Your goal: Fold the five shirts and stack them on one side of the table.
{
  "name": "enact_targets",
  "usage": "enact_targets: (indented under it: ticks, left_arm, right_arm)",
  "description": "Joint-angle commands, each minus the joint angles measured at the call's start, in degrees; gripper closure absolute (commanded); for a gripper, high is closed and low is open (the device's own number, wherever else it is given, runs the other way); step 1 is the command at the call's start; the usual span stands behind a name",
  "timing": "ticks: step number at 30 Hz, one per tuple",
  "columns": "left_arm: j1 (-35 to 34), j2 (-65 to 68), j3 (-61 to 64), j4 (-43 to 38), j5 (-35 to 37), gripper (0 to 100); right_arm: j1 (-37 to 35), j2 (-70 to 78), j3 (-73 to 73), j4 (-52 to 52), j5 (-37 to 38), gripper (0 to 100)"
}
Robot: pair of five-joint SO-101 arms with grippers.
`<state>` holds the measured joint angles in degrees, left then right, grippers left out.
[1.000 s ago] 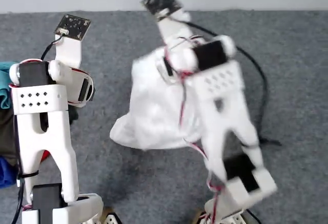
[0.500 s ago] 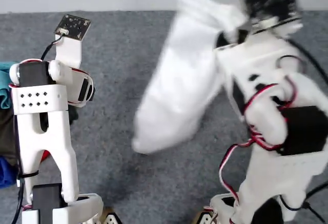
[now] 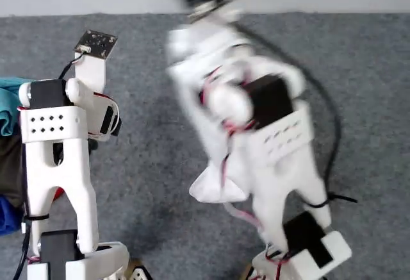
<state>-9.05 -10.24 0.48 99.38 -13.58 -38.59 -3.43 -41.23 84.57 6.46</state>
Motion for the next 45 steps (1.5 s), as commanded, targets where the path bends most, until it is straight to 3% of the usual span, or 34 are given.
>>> enact_targets:
  ticks: [1,4,6,14,21,28,33,38,42,45]
  left_arm:
    - [0.35,-2.02,-0.04,-0.18,-0.62,86]
    - [0.35,-2.02,-0.04,-0.09,-0.62,86]
    - [0.35,-2.02,-0.04,-0.09,-0.62,86]
    - [0.35,-2.02,0.04,0.0,-0.62,86]
    - [0.35,-2.02,0.04,0.09,-0.62,86]
    - [0.26,-1.49,1.01,-0.62,-0.7,85]
    - [0.44,-1.49,6.99,-11.43,-0.7,84]
    - [4.92,-1.41,22.2,-32.26,-0.62,75]
    - [11.52,-1.41,30.02,-42.37,-0.35,75]
    - [12.48,-1.67,33.1,-46.42,-0.35,77]
  right_arm:
    - [-9.98,-0.04,-12.22,-2.77,7.56,99.0]
    - [-8.84,1.63,-21.71,-0.92,10.11,99.0]
    - [-3.12,4.0,-23.91,1.45,9.05,99.0]
    - [16.57,21.49,-13.19,4.09,1.67,99.0]
    - [28.35,35.12,-10.55,5.49,1.41,99.0]
    - [36.0,36.26,-10.29,18.42,2.37,98.0]
    - [37.76,32.4,-1.05,18.42,7.03,82.0]
    - [37.93,27.12,6.15,18.15,9.32,66.1]
    - [38.2,26.33,7.38,18.15,9.32,63.7]
    - [38.11,26.33,7.65,18.15,9.05,63.7]
